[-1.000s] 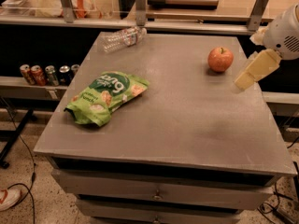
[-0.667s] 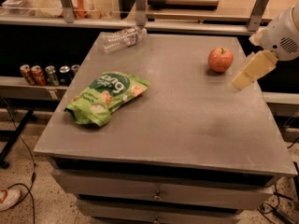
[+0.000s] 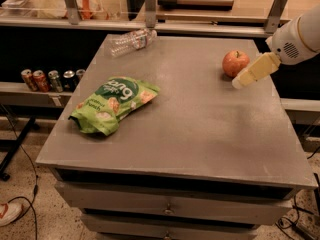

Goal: Move apple near water bottle

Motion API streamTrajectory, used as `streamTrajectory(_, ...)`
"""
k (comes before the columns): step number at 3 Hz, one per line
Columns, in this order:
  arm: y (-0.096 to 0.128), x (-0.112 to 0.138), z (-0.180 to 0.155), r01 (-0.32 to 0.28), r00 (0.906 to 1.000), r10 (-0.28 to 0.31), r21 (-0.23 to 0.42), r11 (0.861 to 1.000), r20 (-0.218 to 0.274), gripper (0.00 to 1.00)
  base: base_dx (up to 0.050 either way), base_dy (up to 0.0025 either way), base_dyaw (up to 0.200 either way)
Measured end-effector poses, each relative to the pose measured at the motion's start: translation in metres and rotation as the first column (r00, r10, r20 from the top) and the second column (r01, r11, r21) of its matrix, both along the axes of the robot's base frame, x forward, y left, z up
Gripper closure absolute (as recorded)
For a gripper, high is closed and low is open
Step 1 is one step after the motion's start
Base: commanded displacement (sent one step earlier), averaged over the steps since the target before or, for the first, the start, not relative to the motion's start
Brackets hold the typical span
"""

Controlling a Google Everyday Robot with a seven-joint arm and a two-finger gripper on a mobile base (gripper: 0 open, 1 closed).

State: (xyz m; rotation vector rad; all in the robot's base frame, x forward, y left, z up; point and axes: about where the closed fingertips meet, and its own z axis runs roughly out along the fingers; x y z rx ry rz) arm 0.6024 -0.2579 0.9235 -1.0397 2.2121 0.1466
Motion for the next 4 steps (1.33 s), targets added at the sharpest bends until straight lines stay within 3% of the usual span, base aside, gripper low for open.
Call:
streamTrajectory(1,-0.012,0.026,-0.008,0.093,0.9948,-0.094,0.028,0.995,0.040,0.00,0.000,0.00000,0.000)
streamTrajectory(2,-0.017,0.046,-0.014,0.165,0.9831,-0.169,0.057,0.985,0.070,0.00,0.000,0.00000,0.000)
streamTrajectory(4,-0.010,0.078,-0.034,0.222,0.9703,-0.231,0.115,0.968,0.073,0.00,0.000,0.00000,0.000)
